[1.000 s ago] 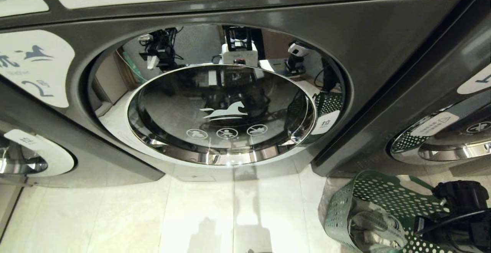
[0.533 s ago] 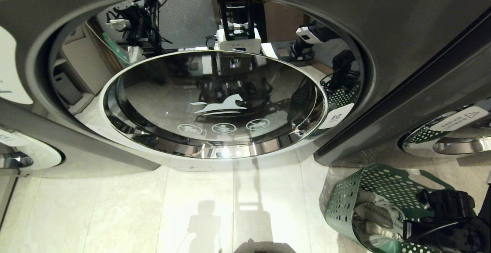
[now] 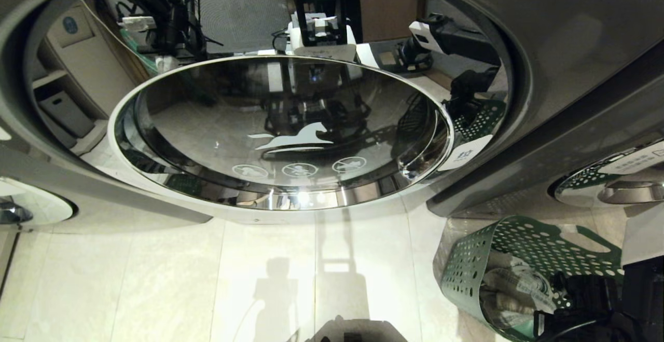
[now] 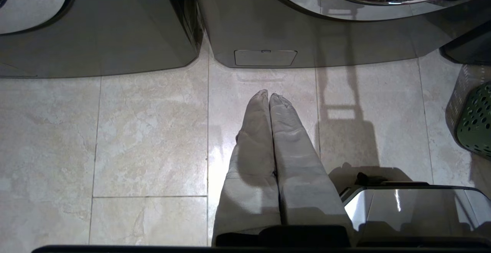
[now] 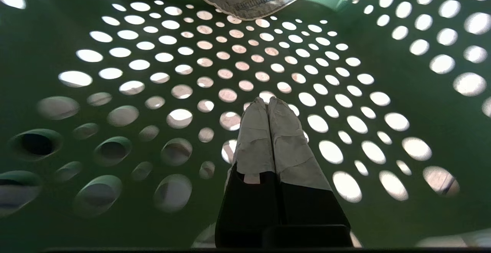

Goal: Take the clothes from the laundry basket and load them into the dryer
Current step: Take the clothes out of the basket

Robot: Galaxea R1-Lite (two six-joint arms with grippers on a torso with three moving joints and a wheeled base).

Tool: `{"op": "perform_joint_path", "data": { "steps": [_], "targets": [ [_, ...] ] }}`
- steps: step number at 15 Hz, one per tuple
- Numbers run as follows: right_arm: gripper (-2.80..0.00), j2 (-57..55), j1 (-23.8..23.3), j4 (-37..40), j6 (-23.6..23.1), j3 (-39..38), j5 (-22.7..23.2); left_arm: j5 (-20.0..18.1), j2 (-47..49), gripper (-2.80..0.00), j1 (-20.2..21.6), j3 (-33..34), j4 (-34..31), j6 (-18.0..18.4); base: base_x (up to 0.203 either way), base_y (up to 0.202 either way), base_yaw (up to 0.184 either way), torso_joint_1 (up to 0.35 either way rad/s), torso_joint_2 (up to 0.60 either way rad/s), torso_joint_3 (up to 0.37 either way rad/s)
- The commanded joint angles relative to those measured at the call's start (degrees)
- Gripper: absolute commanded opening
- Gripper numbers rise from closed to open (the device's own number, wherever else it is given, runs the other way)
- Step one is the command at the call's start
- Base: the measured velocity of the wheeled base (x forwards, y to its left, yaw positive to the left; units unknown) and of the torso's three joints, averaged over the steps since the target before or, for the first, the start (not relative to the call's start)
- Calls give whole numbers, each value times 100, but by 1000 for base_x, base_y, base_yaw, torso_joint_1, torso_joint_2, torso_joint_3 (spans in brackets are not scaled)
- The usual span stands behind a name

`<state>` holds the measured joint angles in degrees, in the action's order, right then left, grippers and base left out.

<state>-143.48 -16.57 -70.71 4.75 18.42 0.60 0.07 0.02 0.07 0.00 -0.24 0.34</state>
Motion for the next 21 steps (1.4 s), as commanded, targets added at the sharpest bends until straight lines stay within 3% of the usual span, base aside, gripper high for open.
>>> {"op": "perform_joint_path", "data": {
  "steps": [1,6,7,12,17,21],
  "targets": [
    [-280,-551,-4,-364,-47,-9,2,1,-2,-280,1,9,-2,1,0,0,0,3,2,-168],
    [-280,-1239,4,-1430,-262,-14,18,1,-2,-280,1,9,-2,1,0,0,0,0,1,-176],
    [0,-1285,4,-1589,-338,-14,19,0,-2,-280,1,9,-2,1,0,0,0,1,6,-64],
    [0,-1199,-4,-1695,-613,161,10,1,-2,-280,1,9,-2,1,0,0,0,1,0,-7],
    [0,-1116,-7,-1695,-571,678,405,1,-2,-280,1,9,-2,1,0,0,0,0,0,0],
    [0,-1024,-1,-1695,-581,727,424,1,-2,-280,1,9,-2,1,0,0,0,0,0,0]
  ]
}}
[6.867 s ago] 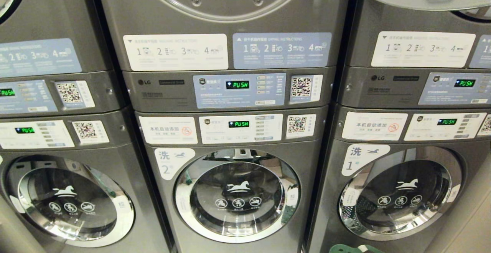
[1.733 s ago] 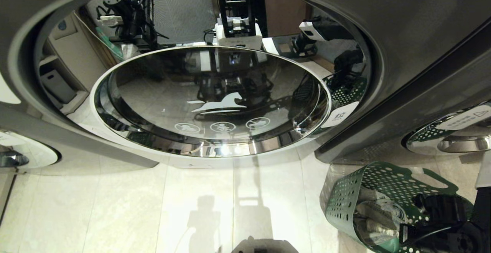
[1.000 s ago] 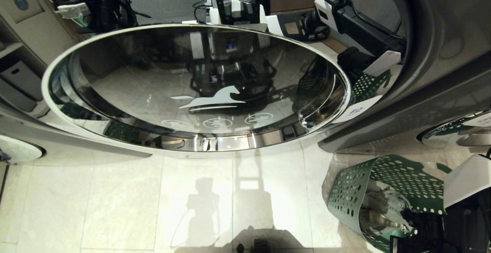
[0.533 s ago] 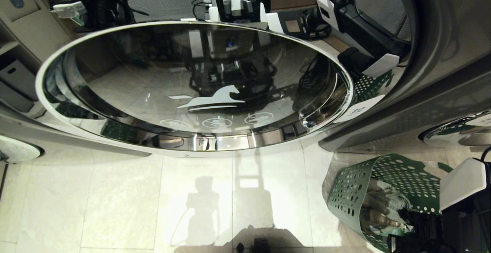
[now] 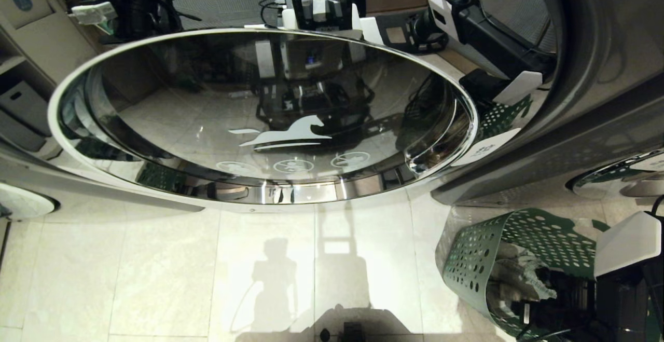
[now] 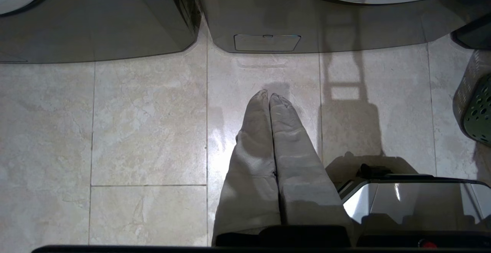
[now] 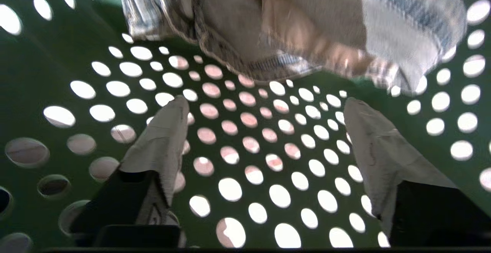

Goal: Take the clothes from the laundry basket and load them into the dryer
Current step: Take the clothes out of the basket

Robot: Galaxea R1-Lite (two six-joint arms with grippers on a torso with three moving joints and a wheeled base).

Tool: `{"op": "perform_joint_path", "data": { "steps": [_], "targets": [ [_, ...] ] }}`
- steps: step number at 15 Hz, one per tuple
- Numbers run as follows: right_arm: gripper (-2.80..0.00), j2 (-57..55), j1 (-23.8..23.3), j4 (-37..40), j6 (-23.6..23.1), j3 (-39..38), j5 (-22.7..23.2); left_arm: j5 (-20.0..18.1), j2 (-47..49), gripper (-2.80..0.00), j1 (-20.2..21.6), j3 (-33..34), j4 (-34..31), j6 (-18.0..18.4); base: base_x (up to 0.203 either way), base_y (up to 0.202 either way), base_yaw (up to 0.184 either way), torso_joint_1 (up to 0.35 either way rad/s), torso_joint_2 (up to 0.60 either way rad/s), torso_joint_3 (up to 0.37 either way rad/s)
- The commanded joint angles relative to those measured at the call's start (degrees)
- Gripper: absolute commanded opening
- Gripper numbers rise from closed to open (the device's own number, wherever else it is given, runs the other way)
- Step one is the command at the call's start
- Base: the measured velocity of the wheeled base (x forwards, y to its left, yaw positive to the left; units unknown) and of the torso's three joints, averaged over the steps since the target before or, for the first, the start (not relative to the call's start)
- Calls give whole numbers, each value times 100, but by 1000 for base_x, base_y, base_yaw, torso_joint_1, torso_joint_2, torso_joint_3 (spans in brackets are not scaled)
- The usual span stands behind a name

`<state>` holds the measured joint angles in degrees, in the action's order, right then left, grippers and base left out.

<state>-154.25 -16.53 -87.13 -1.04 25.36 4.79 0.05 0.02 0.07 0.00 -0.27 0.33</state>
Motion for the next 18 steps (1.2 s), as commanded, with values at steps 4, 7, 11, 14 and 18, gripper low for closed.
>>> {"op": "perform_joint_path", "data": {
  "steps": [4,7,11,14,18],
  "targets": [
    [0,-143,-12,-54,-36,623,-16,4,-2,-280,1,9,0,2,0,0,0,0,0,0],
    [0,-286,-17,24,-42,1149,-51,4,-2,-280,1,9,0,-6,0,0,0,0,0,0],
    [0,-331,-62,1009,-23,2345,-232,4,-2,-280,1,9,0,-7,0,0,0,0,0,0],
    [0,-400,-104,1795,-27,3119,-266,4,-2,-280,1,9,0,2,0,0,0,0,0,0],
    [0,-844,-219,2189,-94,3711,-286,3,-2,-280,1,9,0,2,0,0,0,0,0,0]
  ]
}}
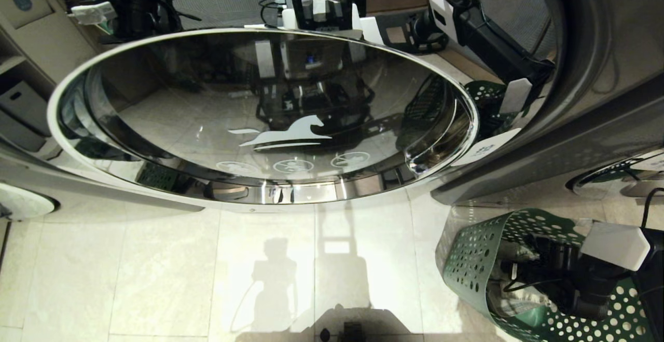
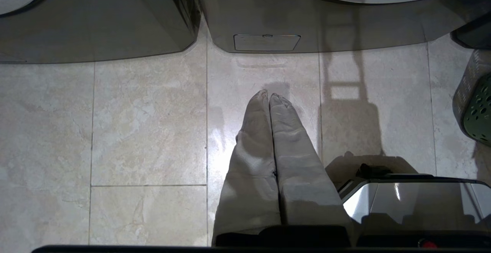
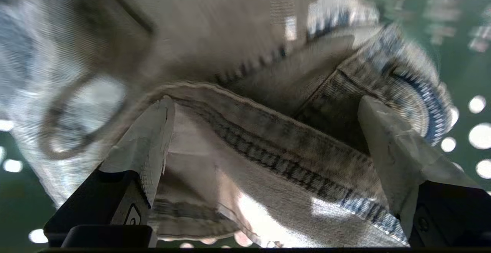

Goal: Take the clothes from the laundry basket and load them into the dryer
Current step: Take the clothes out of the basket

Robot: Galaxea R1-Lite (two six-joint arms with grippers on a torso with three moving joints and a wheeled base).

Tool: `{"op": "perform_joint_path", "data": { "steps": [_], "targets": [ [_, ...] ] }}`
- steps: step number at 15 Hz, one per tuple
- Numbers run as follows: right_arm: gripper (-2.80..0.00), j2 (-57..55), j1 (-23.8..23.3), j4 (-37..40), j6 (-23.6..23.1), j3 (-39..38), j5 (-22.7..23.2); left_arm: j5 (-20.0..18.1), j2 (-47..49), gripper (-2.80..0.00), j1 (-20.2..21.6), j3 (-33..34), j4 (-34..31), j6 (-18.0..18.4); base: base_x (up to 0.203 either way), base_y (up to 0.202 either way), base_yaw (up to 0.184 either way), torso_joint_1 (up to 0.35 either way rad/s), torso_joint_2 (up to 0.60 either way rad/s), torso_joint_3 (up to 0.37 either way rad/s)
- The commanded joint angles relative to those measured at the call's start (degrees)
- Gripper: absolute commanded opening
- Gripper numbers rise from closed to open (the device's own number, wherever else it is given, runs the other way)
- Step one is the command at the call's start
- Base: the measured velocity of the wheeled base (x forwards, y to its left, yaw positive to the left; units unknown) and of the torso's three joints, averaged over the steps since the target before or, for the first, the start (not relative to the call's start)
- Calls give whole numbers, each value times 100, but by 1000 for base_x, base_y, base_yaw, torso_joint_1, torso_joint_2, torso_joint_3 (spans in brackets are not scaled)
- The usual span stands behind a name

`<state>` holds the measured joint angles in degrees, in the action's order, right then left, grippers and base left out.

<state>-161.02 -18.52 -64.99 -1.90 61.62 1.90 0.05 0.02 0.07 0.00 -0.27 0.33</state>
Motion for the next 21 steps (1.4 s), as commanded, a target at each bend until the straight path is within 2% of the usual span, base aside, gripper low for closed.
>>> {"op": "perform_joint_path", "data": {
  "steps": [1,6,7,15,18,21],
  "targets": [
    [0,-259,-20,-23,-17,87,3,-4,-2,-280,1,9,0,2,0,0,0,0,0,0],
    [0,-527,-29,-40,-22,26,-111,4,-2,-280,1,9,0,2,0,0,0,0,0,0],
    [-280,-569,-21,-40,-30,37,-111,-4,-2,-280,1,9,0,2,0,0,0,0,0,0],
    [-280,-562,-25,-58,-118,-17,-102,4,-2,-280,1,9,0,2,0,0,0,0,0,0],
    [-280,-73,-21,-59,-99,-539,-94,4,-2,-280,1,9,0,2,0,0,0,0,0,0],
    [-280,777,-4,-68,-55,-1419,-62,4,-2,-280,1,9,0,2,0,0,0,0,0,0]
  ]
}}
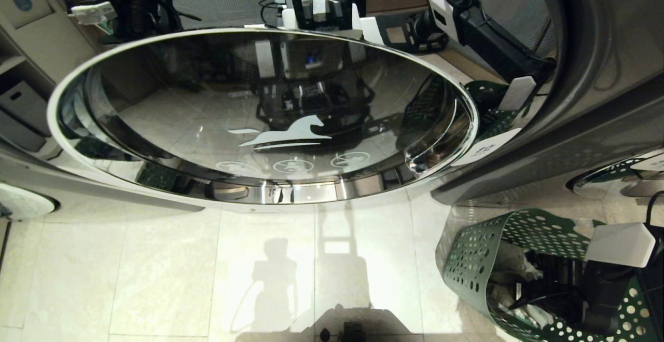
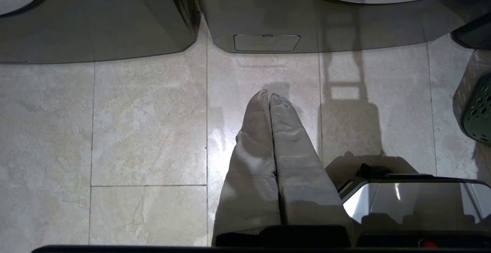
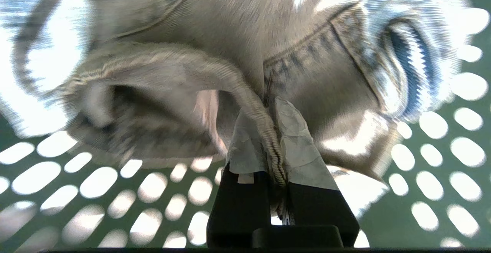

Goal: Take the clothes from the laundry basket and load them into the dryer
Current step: Take the clothes out of the basket

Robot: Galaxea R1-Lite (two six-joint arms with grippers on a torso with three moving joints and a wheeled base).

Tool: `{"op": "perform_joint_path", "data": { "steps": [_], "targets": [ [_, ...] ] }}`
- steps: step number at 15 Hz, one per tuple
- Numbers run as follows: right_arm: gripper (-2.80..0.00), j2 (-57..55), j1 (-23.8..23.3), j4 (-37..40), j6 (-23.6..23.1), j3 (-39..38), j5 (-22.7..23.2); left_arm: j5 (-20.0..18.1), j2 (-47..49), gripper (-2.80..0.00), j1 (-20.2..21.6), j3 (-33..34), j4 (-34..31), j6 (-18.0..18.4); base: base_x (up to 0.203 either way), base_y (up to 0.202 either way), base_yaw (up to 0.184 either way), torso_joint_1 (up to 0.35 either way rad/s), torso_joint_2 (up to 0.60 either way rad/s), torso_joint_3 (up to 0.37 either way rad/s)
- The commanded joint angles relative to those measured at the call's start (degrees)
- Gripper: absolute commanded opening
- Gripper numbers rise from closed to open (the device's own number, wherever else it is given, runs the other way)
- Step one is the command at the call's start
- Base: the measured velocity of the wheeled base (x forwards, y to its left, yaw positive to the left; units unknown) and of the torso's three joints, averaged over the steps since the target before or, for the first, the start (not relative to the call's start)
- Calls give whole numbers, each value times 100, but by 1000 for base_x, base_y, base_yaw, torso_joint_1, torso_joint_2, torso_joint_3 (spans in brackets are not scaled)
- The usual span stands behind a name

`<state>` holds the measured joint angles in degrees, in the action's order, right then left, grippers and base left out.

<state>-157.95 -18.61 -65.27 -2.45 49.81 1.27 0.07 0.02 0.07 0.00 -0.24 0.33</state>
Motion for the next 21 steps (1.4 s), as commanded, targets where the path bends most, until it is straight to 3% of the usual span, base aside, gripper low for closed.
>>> {"op": "perform_joint_path", "data": {
  "steps": [1,6,12,15,18,21],
  "targets": [
    [-280,838,13,-46,10,-598,19,-6,-2,-280,1,9,-2,2,0,0,0,0,0,0],
    [-280,2365,31,-873,-32,-2181,149,-2,-8,-280,1,9,-2,-2,0,0,0,0,0,0],
    [-280,4525,108,-961,-113,-3443,151,-7,-3,-280,1,9,-2,-7,0,0,0,0,0,0],
    [-280,5601,191,-944,-383,-3817,132,1,-2,-280,1,9,-2,-7,0,0,0,0,0,0],
    [-280,7013,254,-347,-668,-3773,115,1,-2,-280,1,9,-2,-7,0,0,0,0,0,0],
    [-280,8699,302,1406,-762,-3307,103,1,-2,-280,1,9,-2,-7,0,0,0,0,0,0]
  ]
}}
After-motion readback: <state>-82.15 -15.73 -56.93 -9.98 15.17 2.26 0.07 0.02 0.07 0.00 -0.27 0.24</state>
